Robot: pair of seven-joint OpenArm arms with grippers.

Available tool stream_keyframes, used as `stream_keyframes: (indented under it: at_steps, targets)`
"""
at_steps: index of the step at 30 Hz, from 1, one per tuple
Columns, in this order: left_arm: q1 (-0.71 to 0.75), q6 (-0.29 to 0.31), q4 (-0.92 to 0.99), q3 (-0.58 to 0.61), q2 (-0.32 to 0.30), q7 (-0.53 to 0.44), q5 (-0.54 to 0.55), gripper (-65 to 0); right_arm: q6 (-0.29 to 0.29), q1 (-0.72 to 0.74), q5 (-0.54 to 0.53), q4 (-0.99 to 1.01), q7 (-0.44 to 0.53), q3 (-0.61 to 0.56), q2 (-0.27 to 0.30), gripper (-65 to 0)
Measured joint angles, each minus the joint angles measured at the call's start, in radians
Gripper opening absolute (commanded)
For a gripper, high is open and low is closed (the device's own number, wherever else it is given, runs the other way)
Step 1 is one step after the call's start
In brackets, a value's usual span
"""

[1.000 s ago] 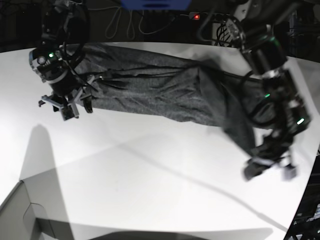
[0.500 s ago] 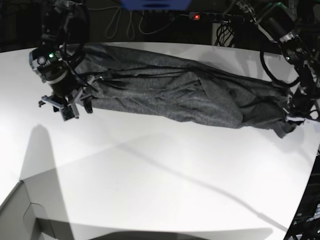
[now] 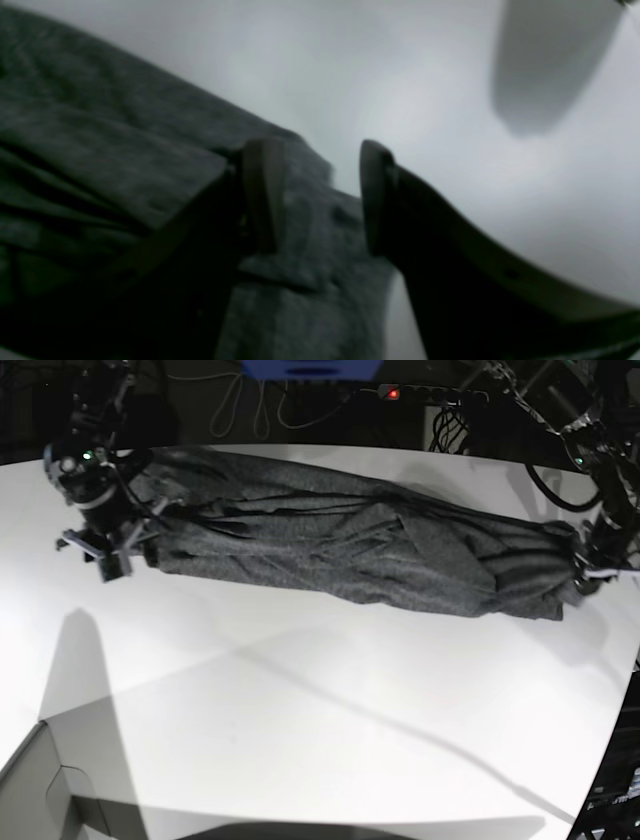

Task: Layout the t-shirt on the table in an organized manner, then fold the t-shirt properly
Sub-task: 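Grip both ends of the shirt strip with both grippers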

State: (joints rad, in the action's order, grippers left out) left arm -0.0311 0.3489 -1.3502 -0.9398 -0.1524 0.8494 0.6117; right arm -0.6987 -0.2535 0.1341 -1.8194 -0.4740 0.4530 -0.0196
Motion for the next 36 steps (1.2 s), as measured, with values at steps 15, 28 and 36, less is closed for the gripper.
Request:
stream_keyframes:
  at_steps: [15, 28, 36]
  targets:
    - [0.013, 0.008, -0.015, 0.006, -0.027, 0.01, 0.007, -17.3, 0.0, -0.058, 0.0, 0.0, 0.004, 0.071, -0.028, -35.2]
    - [0.042, 0.017, 0.051, 0.235, -0.105, 0.0, 0.0, -12.7, 0.0, -0.066, -0.003, -0.001, 0.0, 0.068, -0.035, -35.0]
    - [0.095, 0.013, 0.035, 0.24, -0.164, -0.001, -0.002, -12.5, 0.0, -0.066, -0.002, -0.002, 0.0, 0.07, -0.032, -35.0]
